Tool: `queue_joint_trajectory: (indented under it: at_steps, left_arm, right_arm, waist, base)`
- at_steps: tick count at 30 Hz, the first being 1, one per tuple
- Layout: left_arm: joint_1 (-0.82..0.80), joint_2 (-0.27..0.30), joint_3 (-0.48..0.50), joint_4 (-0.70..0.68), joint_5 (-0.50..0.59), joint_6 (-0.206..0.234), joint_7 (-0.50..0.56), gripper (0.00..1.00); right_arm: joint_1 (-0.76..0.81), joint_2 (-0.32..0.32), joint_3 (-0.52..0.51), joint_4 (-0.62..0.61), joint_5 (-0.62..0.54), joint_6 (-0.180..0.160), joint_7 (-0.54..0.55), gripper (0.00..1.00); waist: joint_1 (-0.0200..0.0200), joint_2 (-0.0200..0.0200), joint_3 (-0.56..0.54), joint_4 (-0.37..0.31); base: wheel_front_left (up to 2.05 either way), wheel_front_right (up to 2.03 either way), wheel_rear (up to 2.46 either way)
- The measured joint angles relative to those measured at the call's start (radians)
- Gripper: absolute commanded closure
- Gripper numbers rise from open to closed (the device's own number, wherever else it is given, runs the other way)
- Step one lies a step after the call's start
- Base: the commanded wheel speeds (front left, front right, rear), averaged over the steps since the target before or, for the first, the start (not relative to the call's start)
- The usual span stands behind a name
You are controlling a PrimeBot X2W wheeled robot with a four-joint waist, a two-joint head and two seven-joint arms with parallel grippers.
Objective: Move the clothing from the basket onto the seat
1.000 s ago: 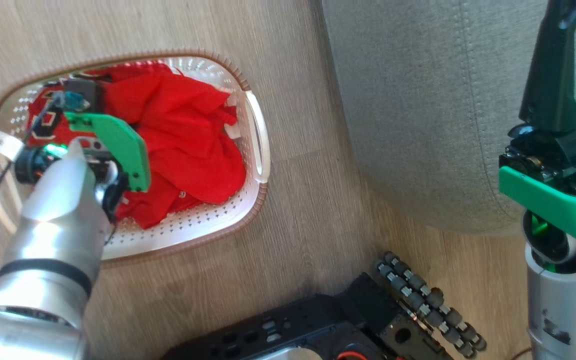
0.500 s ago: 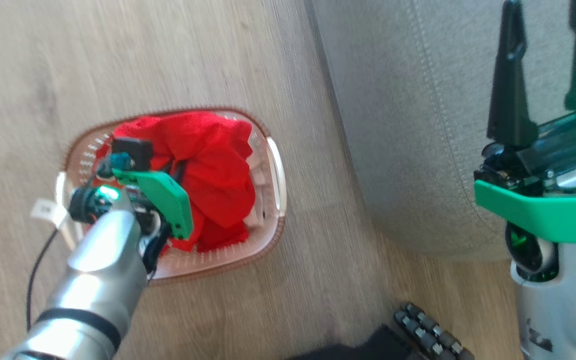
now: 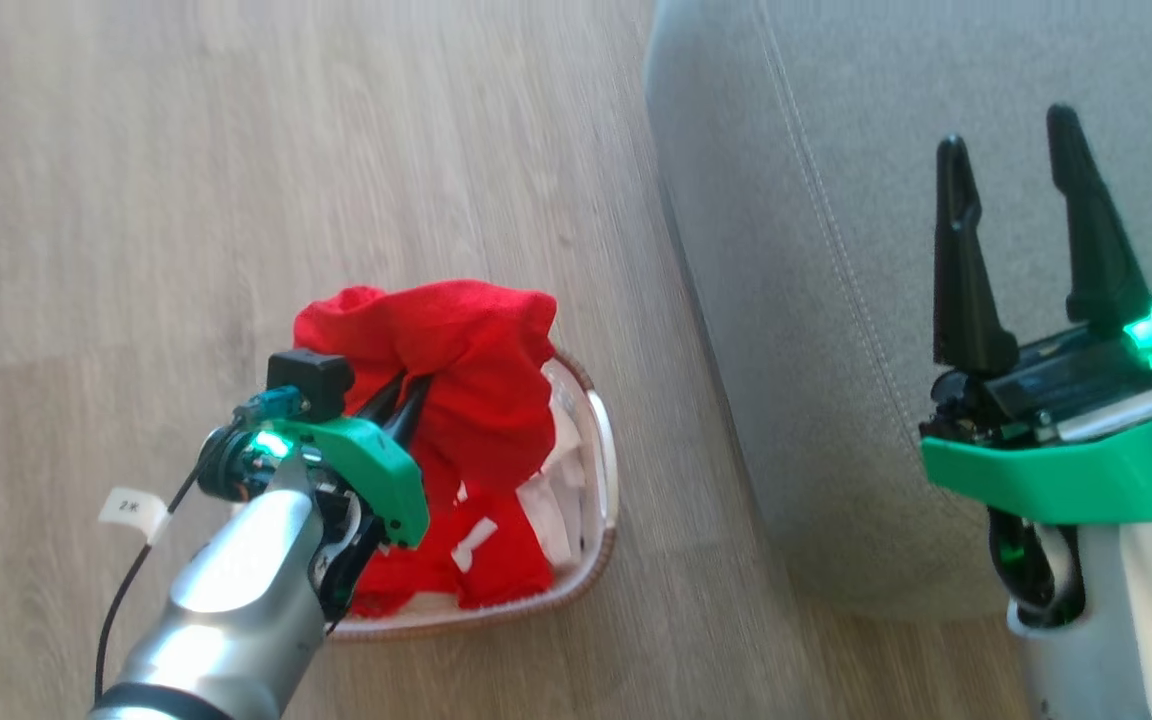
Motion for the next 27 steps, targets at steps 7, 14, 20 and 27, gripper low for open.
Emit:
queue_joint_trajectory:
  at_steps: [7,14,20,27]
  left_arm:
    - [0.021,0.031,-0.002,-0.129,0.005,0.0,-0.016,1.0]
    - [0.056,0.051,0.009,-0.297,0.025,0.022,-0.016,1.0]
    - [0.053,0.085,0.001,-0.441,0.054,0.056,0.03,1.0]
    - [0.022,0.131,0.007,-0.593,0.062,0.091,0.096,1.0]
  right_arm:
    - [0.067,-0.019,0.007,0.038,0.026,0.0,0.0,0.0]
    - [0.134,-0.029,0.027,0.082,0.056,0.0,0.0,0.0]
    - [0.165,-0.032,0.041,0.104,0.073,0.0,0.0,0.0]
    - [0.193,-0.034,0.092,0.134,0.077,0.0,0.0,0.0]
  waist:
    - [0.0,0.0,-0.109,0.04]
    - [0.0,-0.0001,-0.194,0.084]
    - [0.0,-0.0001,-0.238,0.121]
    - [0.0,-0.0001,-0.256,0.136]
  base:
    - [0.0,0.0,0.0]
    - [0.0,0.0,0.0]
    - [0.0,0.0,0.0]
    - [0.0,0.0,0.0]
